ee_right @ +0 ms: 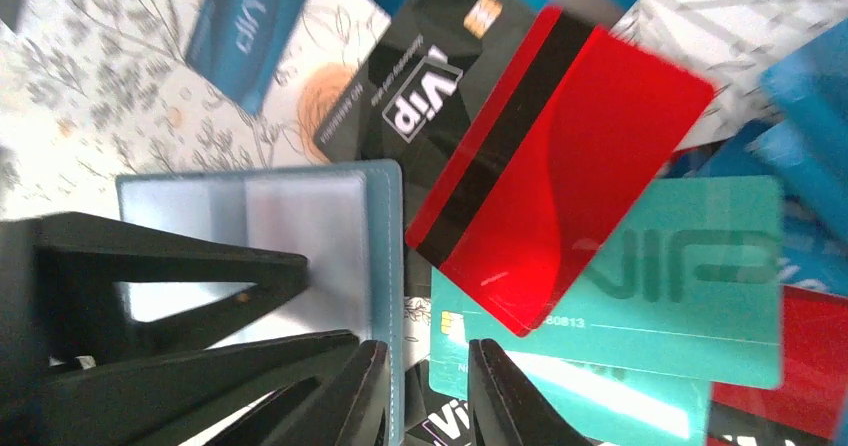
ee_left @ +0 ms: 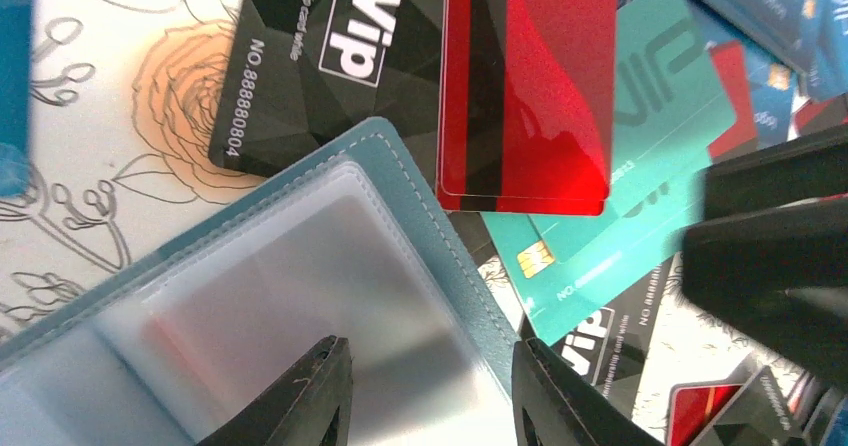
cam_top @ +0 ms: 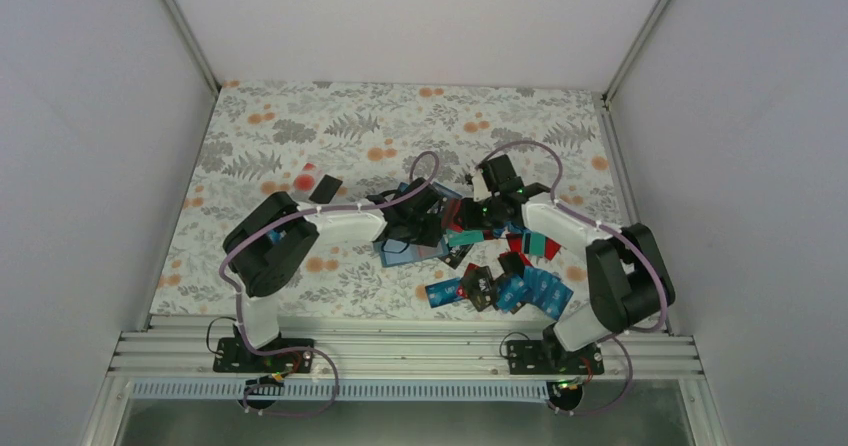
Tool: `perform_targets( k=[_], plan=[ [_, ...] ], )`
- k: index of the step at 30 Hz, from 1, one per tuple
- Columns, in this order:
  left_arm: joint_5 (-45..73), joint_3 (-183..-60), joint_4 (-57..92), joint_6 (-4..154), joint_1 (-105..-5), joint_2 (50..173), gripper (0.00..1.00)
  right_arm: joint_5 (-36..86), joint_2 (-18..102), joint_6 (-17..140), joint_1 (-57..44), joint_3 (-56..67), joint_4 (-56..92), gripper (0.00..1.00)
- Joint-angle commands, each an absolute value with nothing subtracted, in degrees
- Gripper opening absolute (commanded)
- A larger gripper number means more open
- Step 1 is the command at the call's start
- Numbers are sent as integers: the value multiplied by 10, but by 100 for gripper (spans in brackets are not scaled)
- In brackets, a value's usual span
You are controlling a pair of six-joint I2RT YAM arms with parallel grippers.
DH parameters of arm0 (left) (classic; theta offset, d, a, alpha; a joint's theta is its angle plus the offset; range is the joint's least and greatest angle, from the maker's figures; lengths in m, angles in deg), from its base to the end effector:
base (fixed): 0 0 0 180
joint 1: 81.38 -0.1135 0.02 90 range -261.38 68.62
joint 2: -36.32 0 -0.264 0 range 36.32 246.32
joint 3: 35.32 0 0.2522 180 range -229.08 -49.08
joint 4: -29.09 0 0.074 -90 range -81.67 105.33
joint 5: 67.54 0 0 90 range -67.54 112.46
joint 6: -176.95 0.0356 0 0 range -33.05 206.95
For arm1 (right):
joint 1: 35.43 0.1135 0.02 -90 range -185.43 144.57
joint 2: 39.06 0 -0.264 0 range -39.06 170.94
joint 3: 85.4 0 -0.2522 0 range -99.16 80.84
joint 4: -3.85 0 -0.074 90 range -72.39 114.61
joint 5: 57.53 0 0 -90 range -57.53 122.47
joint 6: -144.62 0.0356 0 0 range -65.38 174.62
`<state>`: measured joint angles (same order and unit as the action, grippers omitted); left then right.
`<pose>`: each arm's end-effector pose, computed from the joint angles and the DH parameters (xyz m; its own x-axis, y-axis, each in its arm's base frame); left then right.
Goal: Put the credit cards into the card holder
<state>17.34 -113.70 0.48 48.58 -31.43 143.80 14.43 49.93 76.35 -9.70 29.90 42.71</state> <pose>0.2409 -0.2915 0.1501 -0.9188 0.1322 -0.3720 0.2842 0.8755 -0.3907 0.2600 0.1375 0.1775 -0.9461 -0.0652 -0.3173 -0.2029 0.8827 0.4239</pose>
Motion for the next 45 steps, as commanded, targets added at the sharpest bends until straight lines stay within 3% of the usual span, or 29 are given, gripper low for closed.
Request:
perform_targets(
  k=[1, 15, 22, 27, 35, 37, 45],
  plan=[
    [157, -1147, 30, 490, -311, 1456, 40, 163, 453, 779, -117, 303, 439, 23],
    [158, -1176, -7, 545, -302, 1418, 42, 170, 350, 830, -121, 372, 544, 40],
    [158, -1157, 1, 561, -297, 1386, 44, 209, 353, 861, -81, 378, 593, 54],
    [155, -1127, 14, 568, -296, 1363, 45, 235, 361, 891, -47, 389, 621, 70],
    [141, -1088, 24, 586, -297, 1316, 45, 274, 390, 943, 10, 413, 644, 75],
    [137, -1080, 26, 589, -297, 1310, 45, 286, 405, 947, 23, 409, 652, 84],
    [128, -1047, 44, 586, -297, 1291, 45, 313, 463, 950, 52, 397, 651, 85]
  ],
)
